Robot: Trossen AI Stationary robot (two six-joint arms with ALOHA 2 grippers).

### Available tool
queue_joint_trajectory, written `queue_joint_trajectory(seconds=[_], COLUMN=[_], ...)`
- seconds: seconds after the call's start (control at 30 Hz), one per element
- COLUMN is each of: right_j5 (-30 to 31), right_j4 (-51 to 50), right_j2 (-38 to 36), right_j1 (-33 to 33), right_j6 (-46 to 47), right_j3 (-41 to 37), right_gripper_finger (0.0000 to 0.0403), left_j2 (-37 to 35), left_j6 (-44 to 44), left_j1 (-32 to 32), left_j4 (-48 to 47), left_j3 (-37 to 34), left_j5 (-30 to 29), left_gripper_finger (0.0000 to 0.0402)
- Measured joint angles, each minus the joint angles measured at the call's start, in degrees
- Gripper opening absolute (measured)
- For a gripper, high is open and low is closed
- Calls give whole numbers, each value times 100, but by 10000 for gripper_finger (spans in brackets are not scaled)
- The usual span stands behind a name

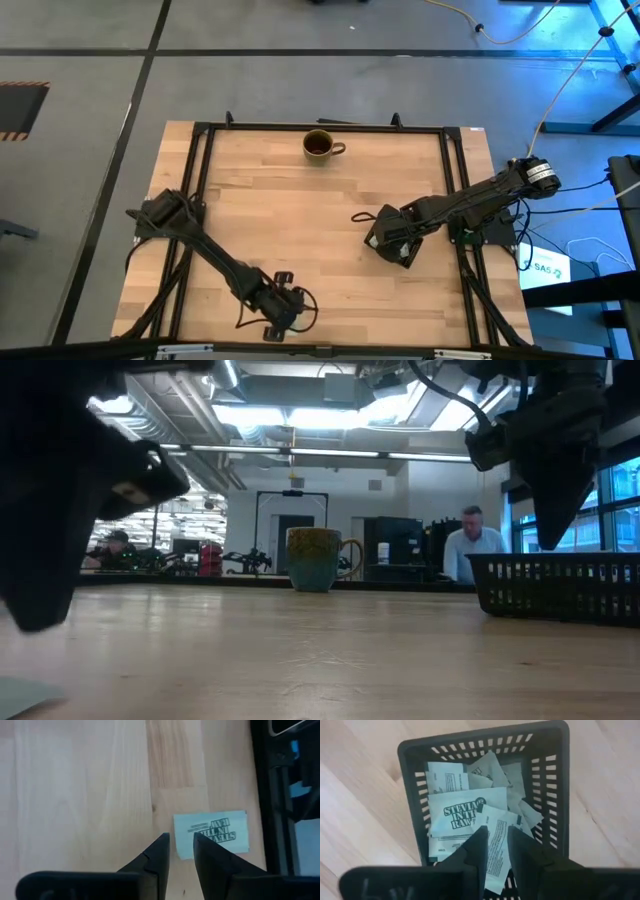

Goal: Pick and place Stevia / Truvia into bins
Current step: Put the stevia packet into the black bin

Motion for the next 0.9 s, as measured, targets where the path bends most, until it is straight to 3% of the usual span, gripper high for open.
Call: queue_joint_trajectory(seconds=[0.43, 0.67, 0.9], right_j5=[4, 50, 157], right_j4=[4, 4, 4], right_j2=[0, 0, 0], right_j1=[2, 2, 0], right_j6=[-23, -38, -39], right_j3=[2, 2, 2], right_gripper_finger=[78, 78, 78], left_j2=[484, 890, 907], left_j6=[-155, -273, -349], left_j1=[4, 22, 26], left_j4=[-229, -1058, -1035], left_j3=[243, 842, 856], left_j5=[327, 338, 394], left_gripper_finger=[79, 45, 7])
